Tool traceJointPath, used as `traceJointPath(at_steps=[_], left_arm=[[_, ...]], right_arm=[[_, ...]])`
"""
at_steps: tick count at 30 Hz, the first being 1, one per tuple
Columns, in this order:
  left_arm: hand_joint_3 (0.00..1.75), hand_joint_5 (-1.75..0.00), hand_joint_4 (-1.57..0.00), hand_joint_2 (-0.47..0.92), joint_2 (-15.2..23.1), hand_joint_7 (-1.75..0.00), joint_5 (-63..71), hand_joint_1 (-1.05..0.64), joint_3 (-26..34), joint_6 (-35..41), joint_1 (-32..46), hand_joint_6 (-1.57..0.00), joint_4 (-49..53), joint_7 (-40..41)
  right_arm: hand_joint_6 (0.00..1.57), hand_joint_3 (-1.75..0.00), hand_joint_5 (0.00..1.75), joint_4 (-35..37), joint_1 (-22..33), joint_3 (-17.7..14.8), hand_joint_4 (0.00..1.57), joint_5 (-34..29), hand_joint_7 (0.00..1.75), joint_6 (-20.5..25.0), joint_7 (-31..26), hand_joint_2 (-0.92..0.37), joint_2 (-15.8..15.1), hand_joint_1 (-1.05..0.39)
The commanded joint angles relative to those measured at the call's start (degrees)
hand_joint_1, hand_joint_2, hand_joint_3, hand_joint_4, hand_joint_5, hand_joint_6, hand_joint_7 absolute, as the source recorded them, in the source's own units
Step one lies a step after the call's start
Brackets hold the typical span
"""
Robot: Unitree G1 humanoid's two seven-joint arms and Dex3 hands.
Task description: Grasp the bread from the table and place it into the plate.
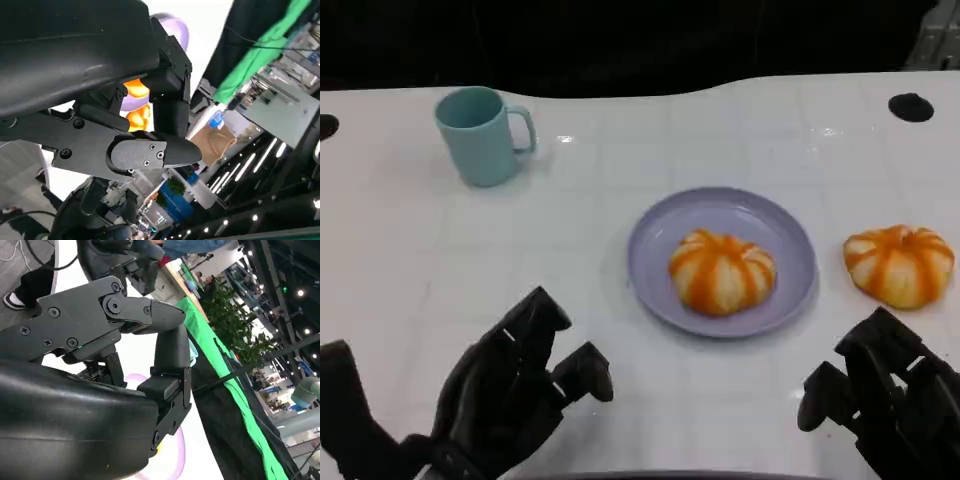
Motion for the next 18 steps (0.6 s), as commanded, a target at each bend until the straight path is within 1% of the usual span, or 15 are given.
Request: traceJointPath(at_steps=[1, 6, 9, 15, 16, 18], left_arm=[[0.39, -1.75, -0.81, 0.92, 0.95, -1.75, -0.53, -0.59, 0.35, 0.25, 0.24, -0.61, -0.81, 0.64], [0.36, -1.75, -0.81, 0.92, 1.70, -1.75, 0.21, -0.59, -0.79, 0.53, 1.50, -0.60, -0.17, -0.12], [0.40, -1.75, -0.80, 0.92, 1.46, -1.75, 0.95, -0.60, -1.39, -0.40, 2.21, -0.60, -0.14, 0.19], [0.40, -1.75, -0.81, 0.92, 1.43, -1.75, 1.17, -0.61, -1.69, -0.86, 2.52, -0.60, -0.21, 0.41], [0.40, -1.75, -0.81, 0.92, 1.27, -1.75, 1.57, -0.61, -1.66, -1.67, 2.39, -0.60, 0.08, 0.36], [0.35, -1.75, -0.79, 0.92, 1.01, -1.75, 2.10, -0.61, -1.57, -2.70, 2.12, -0.58, 0.49, 0.42]], right_arm=[[0.47, -0.52, 1.75, -0.71, 0.16, -0.57, 0.63, 0.32, 1.58, 0.02, -0.32, -0.80, -0.70, -0.52], [0.47, -0.52, 1.75, -0.94, 0.17, -0.59, 0.63, 0.52, 1.57, 0.35, -0.38, -0.80, -0.78, -0.51], [0.46, -0.51, 1.75, -0.86, 0.28, -0.69, 0.62, 0.63, 1.57, 0.35, -0.12, -0.80, -0.86, -0.51], [0.46, -0.50, 1.75, -0.82, 0.32, -0.72, 0.61, 0.61, 1.56, 0.27, -0.01, -0.80, -0.86, -0.51], [0.46, -0.50, 1.75, -0.46, 0.31, -0.70, 0.61, 0.25, 1.56, -0.33, 0.53, -0.81, -1.05, -0.51], [0.48, -0.49, 1.75, 0.16, 0.24, -0.74, 0.63, -0.17, 1.58, -1.15, 1.26, -0.80, -1.24, -0.53]])
